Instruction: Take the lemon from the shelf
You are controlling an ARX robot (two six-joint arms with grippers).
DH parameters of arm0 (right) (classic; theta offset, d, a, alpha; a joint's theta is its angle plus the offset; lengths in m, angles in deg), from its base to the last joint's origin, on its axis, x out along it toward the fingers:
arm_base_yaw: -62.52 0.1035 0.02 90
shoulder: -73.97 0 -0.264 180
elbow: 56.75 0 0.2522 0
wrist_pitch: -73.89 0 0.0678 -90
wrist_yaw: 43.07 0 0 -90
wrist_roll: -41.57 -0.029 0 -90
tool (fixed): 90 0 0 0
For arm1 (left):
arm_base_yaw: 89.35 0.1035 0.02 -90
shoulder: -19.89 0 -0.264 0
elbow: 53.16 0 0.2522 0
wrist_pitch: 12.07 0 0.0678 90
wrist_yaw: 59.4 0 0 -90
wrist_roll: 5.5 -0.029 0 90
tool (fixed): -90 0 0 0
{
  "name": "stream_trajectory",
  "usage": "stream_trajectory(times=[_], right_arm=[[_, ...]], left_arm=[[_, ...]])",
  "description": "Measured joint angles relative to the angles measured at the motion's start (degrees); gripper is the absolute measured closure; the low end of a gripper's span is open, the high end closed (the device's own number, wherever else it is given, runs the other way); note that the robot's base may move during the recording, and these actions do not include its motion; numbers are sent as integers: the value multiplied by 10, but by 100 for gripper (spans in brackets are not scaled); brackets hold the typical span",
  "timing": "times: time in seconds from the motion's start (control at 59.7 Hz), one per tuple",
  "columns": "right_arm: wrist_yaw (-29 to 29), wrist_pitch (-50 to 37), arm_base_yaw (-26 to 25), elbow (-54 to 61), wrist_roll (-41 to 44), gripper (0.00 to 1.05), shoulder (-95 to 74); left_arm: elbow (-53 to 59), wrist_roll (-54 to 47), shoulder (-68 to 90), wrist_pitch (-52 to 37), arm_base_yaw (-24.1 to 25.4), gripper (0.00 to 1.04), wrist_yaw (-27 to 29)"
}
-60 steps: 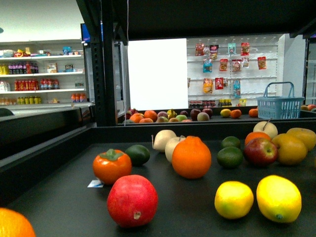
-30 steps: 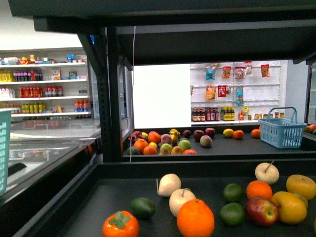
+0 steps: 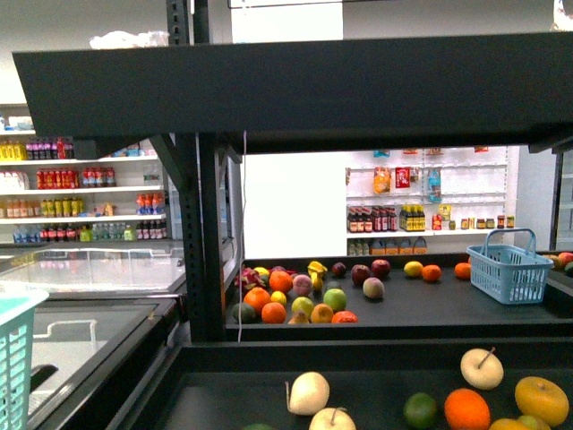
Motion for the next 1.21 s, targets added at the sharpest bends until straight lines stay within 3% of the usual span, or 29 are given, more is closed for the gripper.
stream_trajectory(times=[0.469,0.57,0.687,0.888,1.089,1.206], right_arm=[[0,0,0,0,0,7,0],[-1,0,0,0,0,7,0],[-1,0,0,0,0,7,0],[-1,0,0,0,0,7,0],[-1,0,0,0,0,7,0],[-1,0,0,0,0,7,0]], left_arm=[[0,0,0,0,0,8,0],[-11,82,30,57,21,8,-93],[-18,147,72,49,38,8,-145],[-137,263,278,-84,134,8,-249],[-272,450,455,-105,261,8,-315],[-314,522,535,-133,297,8,-338]])
